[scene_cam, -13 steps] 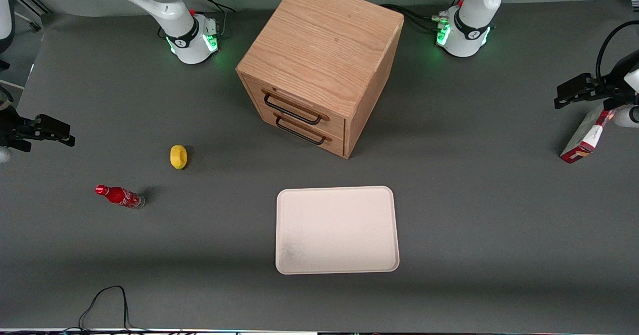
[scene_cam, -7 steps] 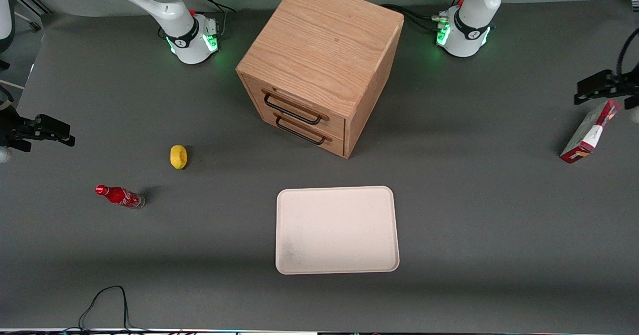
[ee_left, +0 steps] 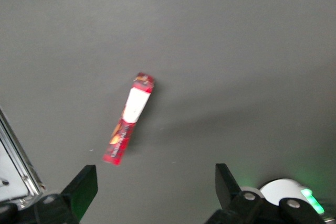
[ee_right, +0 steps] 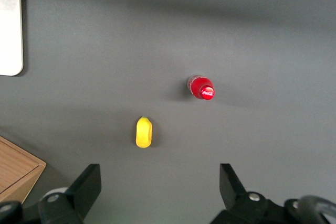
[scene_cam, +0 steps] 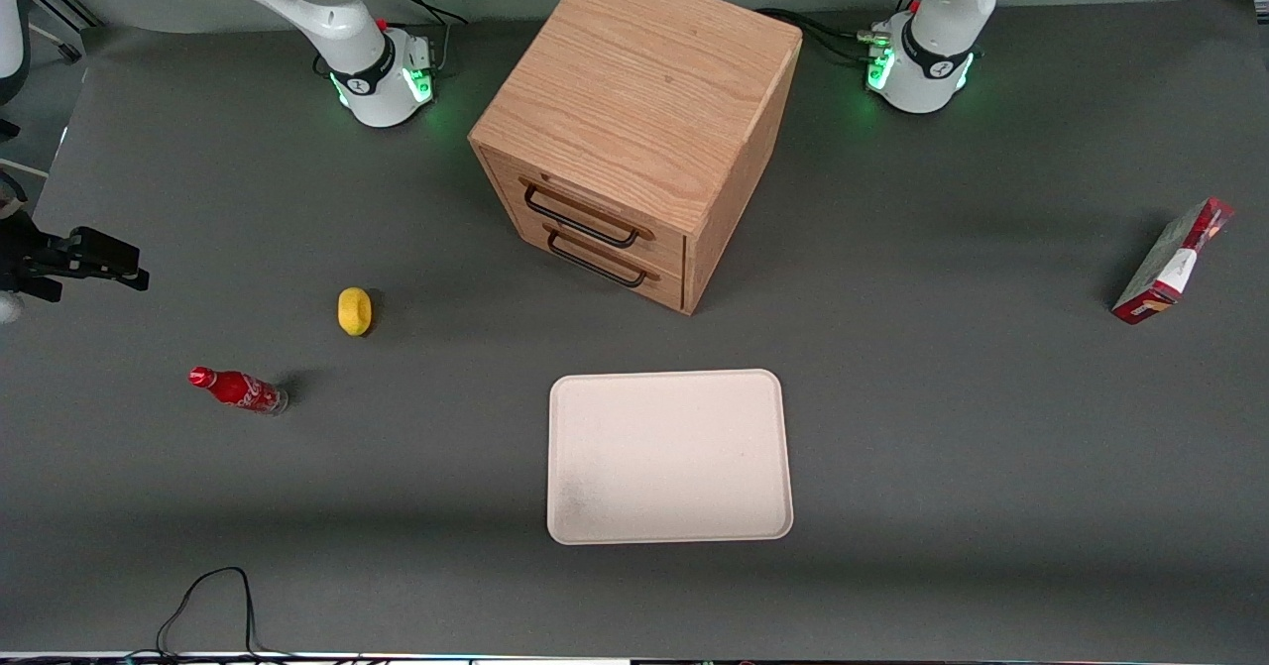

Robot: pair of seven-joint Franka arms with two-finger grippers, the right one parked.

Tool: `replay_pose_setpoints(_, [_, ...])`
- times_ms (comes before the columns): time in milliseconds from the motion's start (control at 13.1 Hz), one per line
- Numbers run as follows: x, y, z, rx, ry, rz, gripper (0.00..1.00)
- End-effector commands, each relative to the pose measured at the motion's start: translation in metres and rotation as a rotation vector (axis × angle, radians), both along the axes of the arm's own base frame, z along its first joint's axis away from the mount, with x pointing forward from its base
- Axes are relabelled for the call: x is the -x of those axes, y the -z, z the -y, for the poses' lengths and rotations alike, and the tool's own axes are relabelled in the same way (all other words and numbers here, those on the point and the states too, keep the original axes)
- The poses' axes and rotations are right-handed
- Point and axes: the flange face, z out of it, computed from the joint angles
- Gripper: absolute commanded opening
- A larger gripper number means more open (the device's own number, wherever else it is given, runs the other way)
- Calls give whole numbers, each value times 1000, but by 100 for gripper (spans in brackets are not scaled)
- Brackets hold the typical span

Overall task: Place red cookie box on tray
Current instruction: 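Move the left gripper over the red tartan cookie box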

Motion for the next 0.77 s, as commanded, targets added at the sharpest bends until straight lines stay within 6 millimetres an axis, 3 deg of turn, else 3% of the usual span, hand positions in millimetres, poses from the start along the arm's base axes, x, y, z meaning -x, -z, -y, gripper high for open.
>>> replay_pose_setpoints(0, [36, 21, -35, 2, 100, 15, 100])
replay_pose_setpoints(153, [56, 30, -60, 14, 151, 13, 100])
replay_pose_setpoints(383, [73, 35, -78, 27, 261, 14, 100])
replay_pose_setpoints(689, [96, 43, -66, -32, 299, 37, 100])
